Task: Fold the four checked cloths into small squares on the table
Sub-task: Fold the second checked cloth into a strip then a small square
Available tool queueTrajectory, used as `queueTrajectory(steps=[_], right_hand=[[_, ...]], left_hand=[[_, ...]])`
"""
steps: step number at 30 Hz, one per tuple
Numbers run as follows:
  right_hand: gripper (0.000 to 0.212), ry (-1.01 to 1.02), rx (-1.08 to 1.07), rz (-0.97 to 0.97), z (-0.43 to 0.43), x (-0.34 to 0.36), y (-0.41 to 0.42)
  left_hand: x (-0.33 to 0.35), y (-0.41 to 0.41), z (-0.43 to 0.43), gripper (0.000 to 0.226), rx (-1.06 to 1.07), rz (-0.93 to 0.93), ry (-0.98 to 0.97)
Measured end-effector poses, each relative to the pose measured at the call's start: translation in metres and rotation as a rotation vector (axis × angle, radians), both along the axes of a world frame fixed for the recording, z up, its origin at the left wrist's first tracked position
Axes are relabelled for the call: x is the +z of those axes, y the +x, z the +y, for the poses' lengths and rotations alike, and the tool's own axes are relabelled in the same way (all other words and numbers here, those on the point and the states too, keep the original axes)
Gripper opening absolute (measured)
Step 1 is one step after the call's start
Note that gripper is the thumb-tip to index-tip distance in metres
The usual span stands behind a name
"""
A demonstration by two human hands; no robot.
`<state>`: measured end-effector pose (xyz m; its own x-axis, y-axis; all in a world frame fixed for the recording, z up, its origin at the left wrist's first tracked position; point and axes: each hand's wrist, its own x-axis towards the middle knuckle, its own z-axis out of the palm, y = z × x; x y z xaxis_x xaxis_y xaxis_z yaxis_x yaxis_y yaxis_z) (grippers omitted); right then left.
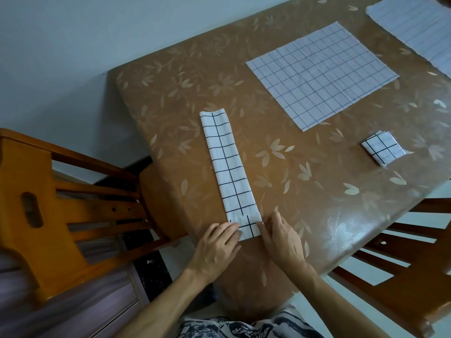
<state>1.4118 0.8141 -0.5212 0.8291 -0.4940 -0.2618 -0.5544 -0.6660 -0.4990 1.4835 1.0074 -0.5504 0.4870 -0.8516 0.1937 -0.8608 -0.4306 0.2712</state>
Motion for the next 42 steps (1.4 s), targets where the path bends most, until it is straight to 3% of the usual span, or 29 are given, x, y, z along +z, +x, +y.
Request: queueTrajectory(steps=[3, 6, 10, 18, 23, 29, 37, 39, 42], right_hand=[[0.028, -0.146, 0.330, -0.160, -0.011, -0.003, -0.012], [0.038, -0.177, 0.550, -0.117, -0.019, -0.004, -0.017], [0.039, -0.180, 0.470, -0.151, -0.019, -0.005, -0.010], [0.013, -0.008, 0.397, -0.236, -0.026, 0.005, 0.012], [0.014, 0.057, 0.330, -0.228, -0.024, 0.007, 0.017], [0.017, 0.125, 0.339, -0.034, -0.032, 0.002, 0.029], [0.025, 0.083, 0.190, 0.080, -0.029, 0.003, 0.053], [0.022, 0.089, 0.130, 0.095, -0.026, 0.005, 0.056], [0.022, 0.074, 0.127, 0.115, -0.025, 0.004, 0.058]], left_hand=[[0.003, 0.005, -0.005, 0.033, 0.014, 0.020, 0.000], [0.008, 0.011, -0.010, 0.021, 0.018, 0.031, -0.028], [0.023, 0.020, -0.015, 0.021, 0.098, 0.205, -0.097], [0.026, 0.028, -0.002, 0.035, 0.160, 0.422, -0.112], [0.026, 0.033, -0.005, 0.033, 0.358, 0.625, -0.096], [0.030, 0.044, -0.011, 0.028, 0.441, 0.817, -0.099], [0.032, 0.050, -0.019, 0.031, 0.566, 0.648, -0.083], [0.031, 0.048, -0.017, 0.033, 0.541, 0.489, -0.047], [0.018, 0.045, -0.013, 0.033, 0.285, 0.108, -0.048]])
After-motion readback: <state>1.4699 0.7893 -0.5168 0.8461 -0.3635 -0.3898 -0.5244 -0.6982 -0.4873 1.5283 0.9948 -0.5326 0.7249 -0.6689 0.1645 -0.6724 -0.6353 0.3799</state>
